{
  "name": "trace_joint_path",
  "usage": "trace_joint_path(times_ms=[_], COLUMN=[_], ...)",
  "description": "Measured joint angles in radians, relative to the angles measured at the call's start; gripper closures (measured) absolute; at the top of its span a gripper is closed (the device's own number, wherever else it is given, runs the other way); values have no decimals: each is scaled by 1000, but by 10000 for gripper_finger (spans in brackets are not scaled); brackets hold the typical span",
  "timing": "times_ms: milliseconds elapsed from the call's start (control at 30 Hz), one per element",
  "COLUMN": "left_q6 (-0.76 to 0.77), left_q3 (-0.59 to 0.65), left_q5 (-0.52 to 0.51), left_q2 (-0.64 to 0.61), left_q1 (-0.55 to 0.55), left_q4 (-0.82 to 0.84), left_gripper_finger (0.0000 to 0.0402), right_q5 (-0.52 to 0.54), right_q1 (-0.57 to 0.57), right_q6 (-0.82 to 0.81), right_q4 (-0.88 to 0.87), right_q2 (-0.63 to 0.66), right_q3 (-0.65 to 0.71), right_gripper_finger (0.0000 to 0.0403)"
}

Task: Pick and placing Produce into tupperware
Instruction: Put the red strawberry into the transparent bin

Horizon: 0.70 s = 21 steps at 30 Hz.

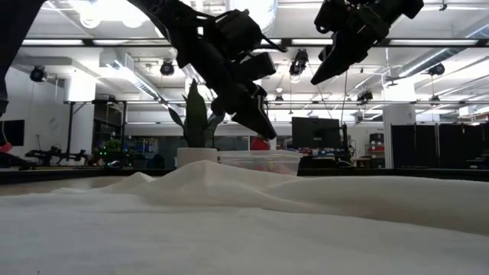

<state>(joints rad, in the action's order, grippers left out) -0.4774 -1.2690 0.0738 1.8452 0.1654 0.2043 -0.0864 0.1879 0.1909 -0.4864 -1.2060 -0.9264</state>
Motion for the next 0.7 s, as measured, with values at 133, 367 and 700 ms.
trace_joint_path(times_ms=[133,367,700], left_q6=[0,0,9], left_q3=[0,0,0], left_q5=[1,10,56], left_q2=[0,-1,-1], left_q1=[0,0,2], left_q4=[-16,-14,-14], left_gripper_finger=[401,401,371], right_q5=[0,0,0], right_q1=[0,0,0], right_q6=[-8,-8,-8], right_q4=[-6,-7,-7], right_q2=[0,0,0], right_q3=[0,0,0], right_gripper_finger=[275,275,275])
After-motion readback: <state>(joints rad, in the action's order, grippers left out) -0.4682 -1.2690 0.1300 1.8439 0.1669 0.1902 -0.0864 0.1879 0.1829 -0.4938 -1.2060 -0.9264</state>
